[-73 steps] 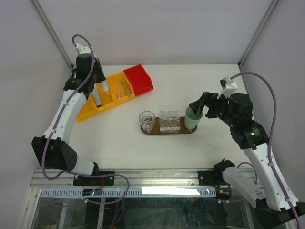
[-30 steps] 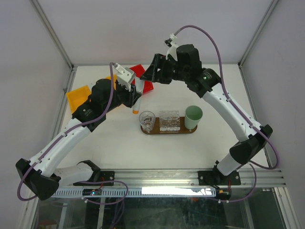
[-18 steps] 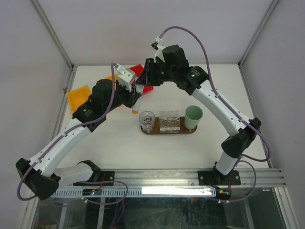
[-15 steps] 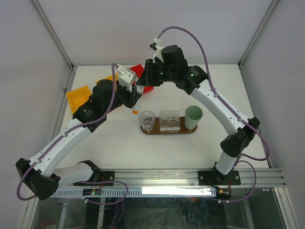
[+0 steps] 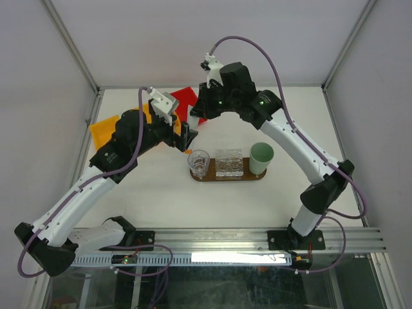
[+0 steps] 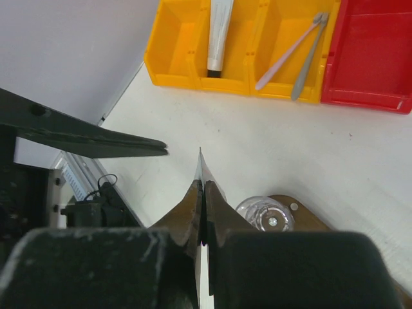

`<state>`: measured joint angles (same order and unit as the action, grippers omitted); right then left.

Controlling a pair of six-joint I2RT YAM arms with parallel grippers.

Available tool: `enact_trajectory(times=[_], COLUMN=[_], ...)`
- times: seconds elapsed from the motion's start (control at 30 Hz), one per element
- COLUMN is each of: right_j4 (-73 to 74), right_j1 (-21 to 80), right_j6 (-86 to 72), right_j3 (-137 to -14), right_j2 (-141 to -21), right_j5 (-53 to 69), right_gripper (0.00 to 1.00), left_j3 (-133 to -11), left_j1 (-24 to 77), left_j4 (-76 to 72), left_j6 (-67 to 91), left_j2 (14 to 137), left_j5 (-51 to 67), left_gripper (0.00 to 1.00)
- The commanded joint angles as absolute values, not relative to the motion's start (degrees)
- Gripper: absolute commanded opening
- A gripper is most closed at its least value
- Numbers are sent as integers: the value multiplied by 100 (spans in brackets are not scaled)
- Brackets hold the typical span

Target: Prepare toiletry sets of a toothbrush and toothpaste on the tray

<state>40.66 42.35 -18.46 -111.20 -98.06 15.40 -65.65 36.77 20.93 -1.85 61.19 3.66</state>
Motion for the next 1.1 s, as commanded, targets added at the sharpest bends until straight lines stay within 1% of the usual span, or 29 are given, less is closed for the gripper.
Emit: enact_trajectory(times=[0.0, 0.1, 0.17, 0.27, 0.37, 0.53, 0.73, 0.83, 1.07], right_j4=[3524, 3310, 3111, 2809, 2789, 3162, 3703, 4032, 4079], right_j1=[4166, 4001, 3797, 3485, 3379, 3269, 3185, 3159, 3107], right_j6=[-1072, -588, -248, 343, 1390, 2487, 3667, 3924, 4276], right_j3=[-10912, -10402, -9982, -9314, -8914, -8874, -8733, -8807, -8521], right_j2=[-9048, -8620, -8312, -7795, -7510, -7484, -7514, -7633, -7619], right_j5=[1596, 1689, 1984, 2831, 3799, 4880, 5234, 5189, 4791], right_gripper=[0, 0, 0, 0, 0, 0, 0, 0, 0], left_j3=[-6573, -6433, -6329, -6112, -5891, -5786, -5800, -5781, -5780], left_j1=[3685, 3586, 3485, 3229, 2906, 2400, 2163, 2122, 2020], left_j4=[1668, 1461, 1279, 957, 700, 640, 683, 682, 683], left_j6=[-97, -48, 47, 295, 627, 964, 1054, 1094, 1160], left_j2=[5642, 5370, 5156, 4801, 4459, 4308, 4352, 4351, 4359], left_j5=[545, 318, 102, -309, -795, -1280, -1387, -1318, -1232], left_gripper=[99, 99, 99, 99, 99, 99, 99, 99, 99])
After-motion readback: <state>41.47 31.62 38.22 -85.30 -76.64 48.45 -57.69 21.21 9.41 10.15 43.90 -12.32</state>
